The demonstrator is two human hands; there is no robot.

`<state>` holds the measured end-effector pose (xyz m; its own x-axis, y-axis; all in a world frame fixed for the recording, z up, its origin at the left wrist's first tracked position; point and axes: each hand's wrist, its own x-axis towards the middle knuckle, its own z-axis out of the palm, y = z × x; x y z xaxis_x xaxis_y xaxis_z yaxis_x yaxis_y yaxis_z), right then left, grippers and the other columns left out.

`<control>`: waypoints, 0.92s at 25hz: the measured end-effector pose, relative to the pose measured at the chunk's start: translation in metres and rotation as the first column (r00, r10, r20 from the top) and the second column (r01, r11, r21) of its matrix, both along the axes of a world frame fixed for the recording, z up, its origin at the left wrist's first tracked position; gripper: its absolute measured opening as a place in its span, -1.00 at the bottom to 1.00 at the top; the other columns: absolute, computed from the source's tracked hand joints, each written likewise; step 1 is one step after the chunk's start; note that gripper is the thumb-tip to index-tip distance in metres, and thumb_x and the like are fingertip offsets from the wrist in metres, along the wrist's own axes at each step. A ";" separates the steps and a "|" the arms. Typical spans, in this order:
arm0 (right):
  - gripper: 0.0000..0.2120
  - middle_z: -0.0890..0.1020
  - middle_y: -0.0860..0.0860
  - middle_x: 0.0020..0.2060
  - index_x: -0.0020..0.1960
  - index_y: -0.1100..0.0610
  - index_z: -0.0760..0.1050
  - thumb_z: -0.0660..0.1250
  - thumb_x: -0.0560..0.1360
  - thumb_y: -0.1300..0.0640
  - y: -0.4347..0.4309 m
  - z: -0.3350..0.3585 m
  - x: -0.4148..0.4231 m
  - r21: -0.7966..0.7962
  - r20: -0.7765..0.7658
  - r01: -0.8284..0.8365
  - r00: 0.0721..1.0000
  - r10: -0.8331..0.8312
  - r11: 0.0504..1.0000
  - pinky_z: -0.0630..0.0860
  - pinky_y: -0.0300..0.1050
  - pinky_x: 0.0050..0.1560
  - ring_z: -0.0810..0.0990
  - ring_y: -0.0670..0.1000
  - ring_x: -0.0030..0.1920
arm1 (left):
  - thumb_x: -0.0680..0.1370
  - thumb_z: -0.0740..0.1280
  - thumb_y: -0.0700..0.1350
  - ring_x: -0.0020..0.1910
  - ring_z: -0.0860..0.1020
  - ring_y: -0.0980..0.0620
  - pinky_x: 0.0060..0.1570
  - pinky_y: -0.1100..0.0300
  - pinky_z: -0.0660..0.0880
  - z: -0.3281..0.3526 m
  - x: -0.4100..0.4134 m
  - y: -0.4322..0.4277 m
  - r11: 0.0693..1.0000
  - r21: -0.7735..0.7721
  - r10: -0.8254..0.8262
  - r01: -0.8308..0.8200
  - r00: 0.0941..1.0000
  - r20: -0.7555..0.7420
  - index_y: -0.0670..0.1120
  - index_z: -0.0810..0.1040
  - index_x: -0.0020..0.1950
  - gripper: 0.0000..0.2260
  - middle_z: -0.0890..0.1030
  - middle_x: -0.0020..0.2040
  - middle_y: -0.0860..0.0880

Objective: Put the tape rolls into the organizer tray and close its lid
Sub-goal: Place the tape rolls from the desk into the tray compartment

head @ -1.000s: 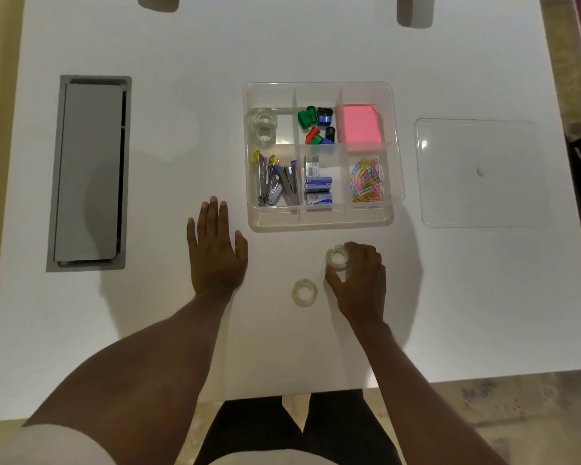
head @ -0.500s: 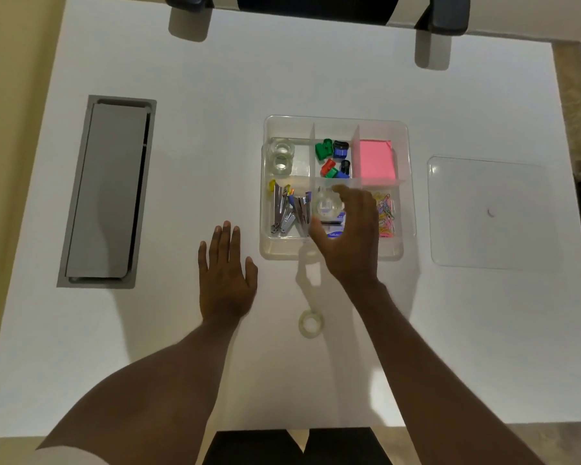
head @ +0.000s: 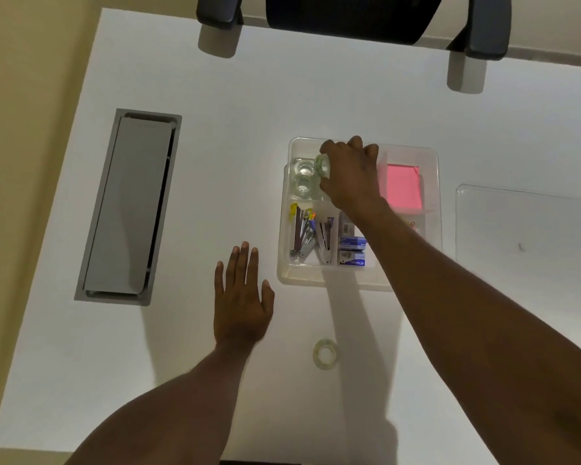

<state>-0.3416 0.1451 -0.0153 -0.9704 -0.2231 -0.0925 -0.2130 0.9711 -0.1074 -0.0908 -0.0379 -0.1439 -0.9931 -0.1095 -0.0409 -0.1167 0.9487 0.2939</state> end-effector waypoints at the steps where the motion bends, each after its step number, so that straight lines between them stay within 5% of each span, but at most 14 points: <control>1: -0.59 0.68 0.06 0.04 0.28 0.10 0.48 0.39 0.45 0.22 -0.002 -0.003 -0.003 0.044 0.014 -0.009 1.000 0.008 0.999 0.31 0.10 0.19 0.46 0.16 0.22 | 0.70 0.03 0.09 0.75 0.00 -0.01 0.71 -0.15 0.01 0.000 0.000 0.000 1.000 0.001 0.001 -0.001 1.000 0.002 -0.03 0.02 0.74 -0.39 0.02 0.76 -0.03; 11: -0.71 0.66 0.08 0.00 0.22 0.13 0.53 0.34 0.50 0.25 -0.008 -0.020 -0.007 0.161 0.003 -0.026 1.000 0.026 0.987 0.33 0.10 0.18 0.45 0.19 0.21 | 0.71 -0.07 0.13 0.75 0.01 -0.03 0.71 -0.16 0.02 0.003 0.000 0.002 1.000 -0.009 0.003 -0.003 1.000 0.025 0.00 -0.02 0.74 -0.40 0.03 0.75 -0.04; 15: -0.69 0.59 0.04 0.08 0.19 0.09 0.53 0.34 0.45 0.25 -0.004 -0.011 0.009 0.048 -0.055 0.029 0.998 -0.026 0.998 0.31 0.06 0.15 0.46 0.13 0.16 | 0.71 -0.08 0.14 0.75 0.02 -0.04 0.70 -0.18 0.05 0.006 0.000 0.002 1.000 -0.012 0.005 -0.005 0.999 0.036 -0.01 0.00 0.74 -0.40 0.05 0.75 -0.05; 23: -0.93 0.61 0.02 -0.08 -0.02 0.08 0.57 0.39 0.50 0.12 0.004 0.002 0.107 -0.237 -0.249 0.050 0.962 -0.110 0.970 0.37 0.06 0.07 0.53 0.11 0.02 | 0.71 0.01 0.10 0.75 0.01 -0.04 0.70 -0.18 0.05 0.011 0.000 0.003 1.000 -0.012 -0.002 0.002 1.000 0.025 -0.03 0.02 0.74 -0.40 0.05 0.75 -0.05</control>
<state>-0.2341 0.1492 -0.0136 -0.9695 -0.1296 0.2080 -0.1856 0.9426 -0.2777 -0.0903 -0.0346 -0.1326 -0.9921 -0.1083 -0.0638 -0.1219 0.9525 0.2792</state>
